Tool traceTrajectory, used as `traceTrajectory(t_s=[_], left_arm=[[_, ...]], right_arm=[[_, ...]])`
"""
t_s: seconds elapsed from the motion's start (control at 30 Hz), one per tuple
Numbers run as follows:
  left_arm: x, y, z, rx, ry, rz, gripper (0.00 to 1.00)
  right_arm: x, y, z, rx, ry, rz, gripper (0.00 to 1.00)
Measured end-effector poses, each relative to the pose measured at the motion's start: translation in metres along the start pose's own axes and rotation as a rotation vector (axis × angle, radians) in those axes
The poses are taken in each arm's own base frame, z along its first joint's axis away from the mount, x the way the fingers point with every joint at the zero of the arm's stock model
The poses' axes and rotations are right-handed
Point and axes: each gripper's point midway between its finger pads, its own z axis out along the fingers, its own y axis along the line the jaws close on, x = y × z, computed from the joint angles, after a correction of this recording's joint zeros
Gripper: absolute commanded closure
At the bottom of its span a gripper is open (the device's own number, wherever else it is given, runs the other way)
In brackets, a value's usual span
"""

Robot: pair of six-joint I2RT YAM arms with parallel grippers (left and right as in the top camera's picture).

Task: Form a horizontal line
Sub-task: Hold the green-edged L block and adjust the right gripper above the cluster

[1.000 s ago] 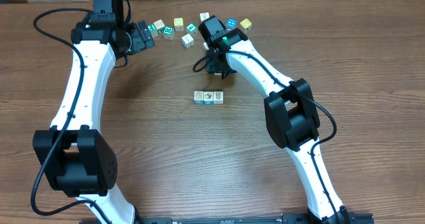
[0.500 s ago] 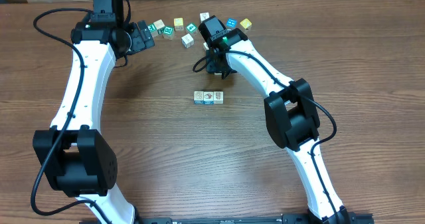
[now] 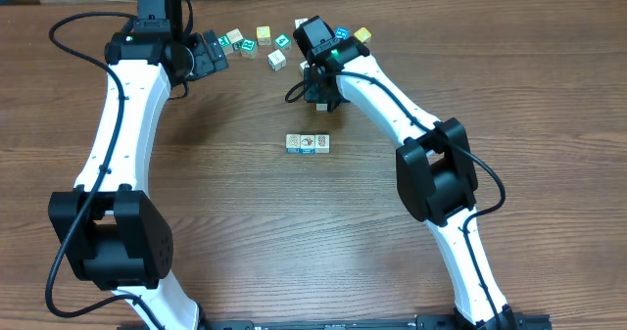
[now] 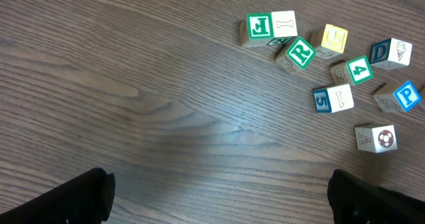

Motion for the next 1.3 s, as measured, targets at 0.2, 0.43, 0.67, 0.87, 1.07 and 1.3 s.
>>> traceTrajectory(t_s=[0.2, 0.43, 0.67, 0.87, 1.07, 1.3], left_arm=[[0.000, 0.000, 0.000, 0.000, 0.000, 0.000, 0.00], [0.000, 0.000, 0.000, 0.000, 0.000, 0.000, 0.00], [0.000, 0.000, 0.000, 0.000, 0.000, 0.000, 0.00], [0.000, 0.000, 0.000, 0.000, 0.000, 0.000, 0.00], [0.000, 0.000, 0.000, 0.000, 0.000, 0.000, 0.00], [0.000, 0.000, 0.000, 0.000, 0.000, 0.000, 0.00]], right_arm=[[0.006, -0.003, -0.001, 0.010, 0.025, -0.004, 0.55], [0.009, 0.003, -0.001, -0.024, 0.043, -0.004, 0.54], [0.008, 0.006, 0.000, -0.038, 0.039, -0.008, 0.68], [0.011, 0.005, 0.001, -0.034, 0.048, -0.003, 0.66], [0.014, 0.003, 0.001, -0.028, 0.058, -0.005, 0.63], [0.014, 0.003, 0.001, -0.028, 0.060, -0.005, 0.62]])
